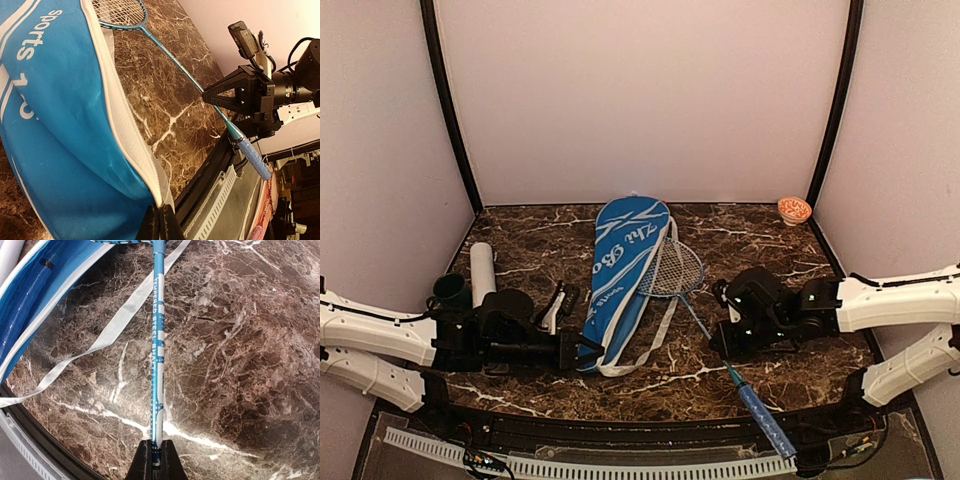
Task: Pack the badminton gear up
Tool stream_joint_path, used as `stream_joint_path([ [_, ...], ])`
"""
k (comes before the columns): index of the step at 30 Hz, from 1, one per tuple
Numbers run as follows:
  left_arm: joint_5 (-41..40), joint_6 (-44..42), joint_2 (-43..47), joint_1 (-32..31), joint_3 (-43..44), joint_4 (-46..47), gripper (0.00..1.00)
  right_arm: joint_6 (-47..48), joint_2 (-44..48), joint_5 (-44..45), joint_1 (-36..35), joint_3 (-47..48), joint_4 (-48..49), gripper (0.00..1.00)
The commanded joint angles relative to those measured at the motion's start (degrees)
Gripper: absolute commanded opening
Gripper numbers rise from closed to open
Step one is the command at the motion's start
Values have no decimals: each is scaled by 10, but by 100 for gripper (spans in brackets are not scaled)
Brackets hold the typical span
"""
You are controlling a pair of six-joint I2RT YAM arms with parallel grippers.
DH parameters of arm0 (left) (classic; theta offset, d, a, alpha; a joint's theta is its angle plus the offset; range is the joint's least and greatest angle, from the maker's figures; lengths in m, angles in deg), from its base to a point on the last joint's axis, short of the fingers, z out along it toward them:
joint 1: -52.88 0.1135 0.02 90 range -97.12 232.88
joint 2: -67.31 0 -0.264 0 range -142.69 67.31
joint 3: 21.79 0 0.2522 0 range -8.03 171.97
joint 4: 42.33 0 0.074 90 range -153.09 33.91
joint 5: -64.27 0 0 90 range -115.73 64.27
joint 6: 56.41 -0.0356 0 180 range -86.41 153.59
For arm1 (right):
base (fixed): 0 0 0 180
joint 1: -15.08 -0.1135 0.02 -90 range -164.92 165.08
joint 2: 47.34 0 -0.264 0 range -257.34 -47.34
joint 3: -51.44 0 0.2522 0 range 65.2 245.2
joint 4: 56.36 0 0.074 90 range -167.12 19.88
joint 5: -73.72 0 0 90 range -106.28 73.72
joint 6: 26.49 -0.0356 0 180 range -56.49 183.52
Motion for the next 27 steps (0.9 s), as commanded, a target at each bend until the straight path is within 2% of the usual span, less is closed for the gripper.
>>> stream_joint_path([
  [1,22,-5,17,3,0,26,0,-6,-46,39,-4,50,78,0],
  [12,45,-15,23,6,-1,8,0,-17,-169,43,7,138,149,0],
  [19,60,-14,14,10,-6,8,0,-31,-260,5,40,187,208,0],
  [27,74,-5,2,16,-33,32,0,-31,-320,-36,61,242,284,0],
])
